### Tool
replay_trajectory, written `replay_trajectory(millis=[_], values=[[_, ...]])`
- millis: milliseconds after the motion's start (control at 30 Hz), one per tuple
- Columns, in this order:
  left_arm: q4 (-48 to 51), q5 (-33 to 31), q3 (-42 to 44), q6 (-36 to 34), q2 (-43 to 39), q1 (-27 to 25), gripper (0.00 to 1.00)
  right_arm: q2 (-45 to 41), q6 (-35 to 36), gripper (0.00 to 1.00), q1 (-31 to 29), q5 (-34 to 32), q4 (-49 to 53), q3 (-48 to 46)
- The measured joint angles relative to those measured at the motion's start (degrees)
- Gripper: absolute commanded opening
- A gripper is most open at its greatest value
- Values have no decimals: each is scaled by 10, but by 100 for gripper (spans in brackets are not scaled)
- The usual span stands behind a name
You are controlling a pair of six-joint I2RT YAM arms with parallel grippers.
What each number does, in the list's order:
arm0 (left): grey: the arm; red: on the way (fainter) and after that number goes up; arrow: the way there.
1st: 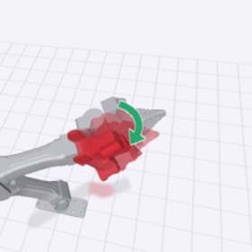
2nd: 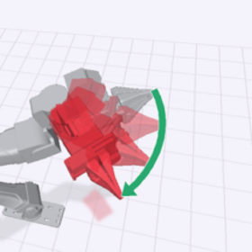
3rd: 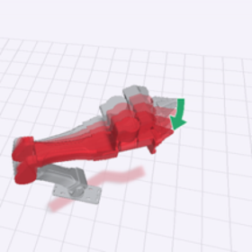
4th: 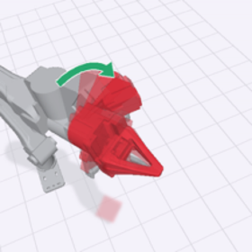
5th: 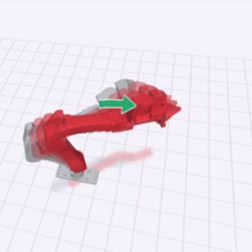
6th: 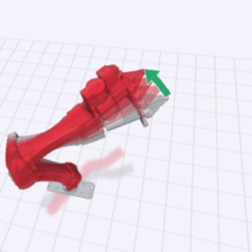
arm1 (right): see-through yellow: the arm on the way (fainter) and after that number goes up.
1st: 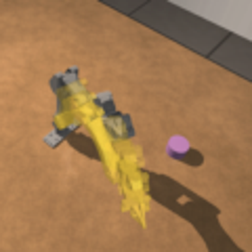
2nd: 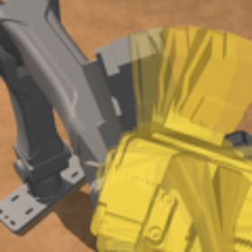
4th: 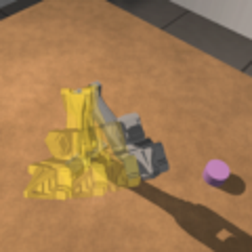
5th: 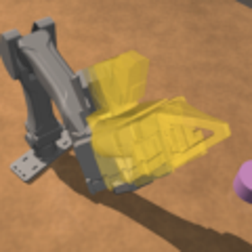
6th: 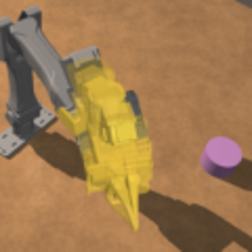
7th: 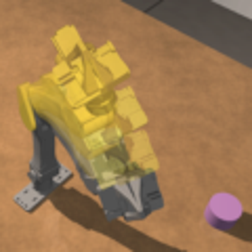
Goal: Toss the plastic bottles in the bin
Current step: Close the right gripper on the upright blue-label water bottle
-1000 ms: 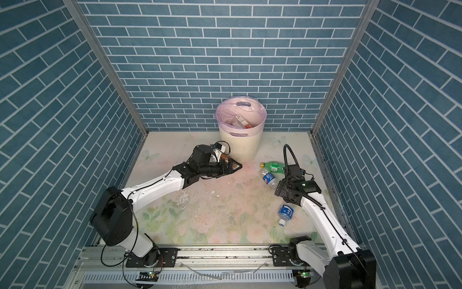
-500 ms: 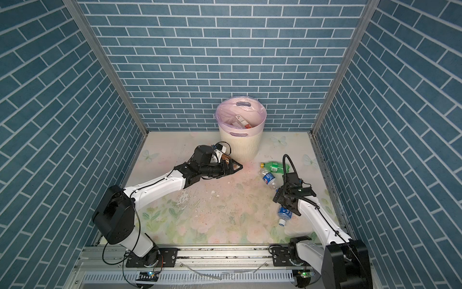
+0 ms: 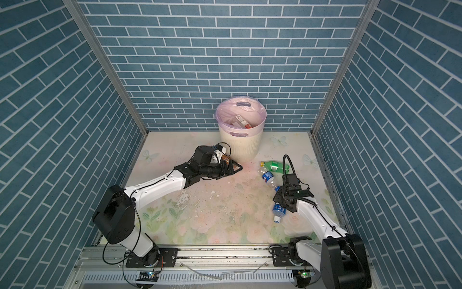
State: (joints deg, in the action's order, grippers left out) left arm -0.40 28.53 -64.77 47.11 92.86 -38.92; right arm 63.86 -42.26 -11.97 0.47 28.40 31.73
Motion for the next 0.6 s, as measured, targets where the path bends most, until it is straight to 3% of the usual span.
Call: replay_trajectory(millis=[600], values=[[23,-5,0,0,0,0,99,20,-30,49,-20,49,-95,-16]])
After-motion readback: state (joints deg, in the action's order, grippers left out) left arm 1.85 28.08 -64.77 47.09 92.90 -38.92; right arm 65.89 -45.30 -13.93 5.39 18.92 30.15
